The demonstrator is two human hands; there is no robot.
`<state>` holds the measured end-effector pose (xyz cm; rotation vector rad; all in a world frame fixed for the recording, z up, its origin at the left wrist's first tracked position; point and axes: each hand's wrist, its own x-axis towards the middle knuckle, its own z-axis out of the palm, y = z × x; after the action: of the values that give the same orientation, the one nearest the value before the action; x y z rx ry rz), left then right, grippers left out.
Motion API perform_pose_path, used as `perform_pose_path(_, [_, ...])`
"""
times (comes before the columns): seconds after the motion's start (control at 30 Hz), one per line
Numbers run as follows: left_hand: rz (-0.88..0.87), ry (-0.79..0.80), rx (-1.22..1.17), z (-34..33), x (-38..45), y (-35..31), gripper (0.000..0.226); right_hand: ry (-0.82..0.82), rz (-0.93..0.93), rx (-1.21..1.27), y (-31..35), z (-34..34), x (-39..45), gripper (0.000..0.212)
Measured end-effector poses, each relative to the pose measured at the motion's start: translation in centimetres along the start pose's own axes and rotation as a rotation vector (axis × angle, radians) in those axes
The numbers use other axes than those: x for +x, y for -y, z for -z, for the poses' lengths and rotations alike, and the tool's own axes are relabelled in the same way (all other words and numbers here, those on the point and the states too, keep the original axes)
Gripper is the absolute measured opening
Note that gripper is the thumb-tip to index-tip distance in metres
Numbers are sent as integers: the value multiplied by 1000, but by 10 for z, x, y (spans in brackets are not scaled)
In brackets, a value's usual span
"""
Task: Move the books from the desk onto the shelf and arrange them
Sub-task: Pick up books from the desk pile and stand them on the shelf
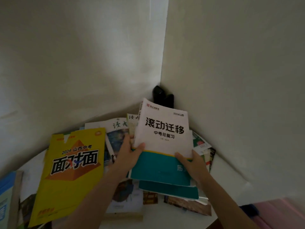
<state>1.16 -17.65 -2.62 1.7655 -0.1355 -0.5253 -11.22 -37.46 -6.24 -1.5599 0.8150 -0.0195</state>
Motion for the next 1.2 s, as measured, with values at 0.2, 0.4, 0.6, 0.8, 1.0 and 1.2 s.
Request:
perform_pose_path(0.2, [-11,91,418,-47,16,48,29,-170,69,-315,-43,20,-3,42])
perform_pose_path(0.4, [-35,3,758,-48,15,70,58,-152,22,-478,-77,30,14,58])
perform_pose_path(0.6, [159,11,559,-58,18,56,57,-107,27,-407,-86,30,15,72])
perform_pose_path(0.8, [121,246,403,-77,0,31,23,-124,-62,-324,-66,42,7,103])
perform_pose_path(1.0, [5,165,58,-27,-31,15,29,-20,-78,-187,5,21,-30,76])
perform_pose_path(1.2, [-43,-55,-137,126,-58,-6,28,183,35,-203,69,-84,-37,64])
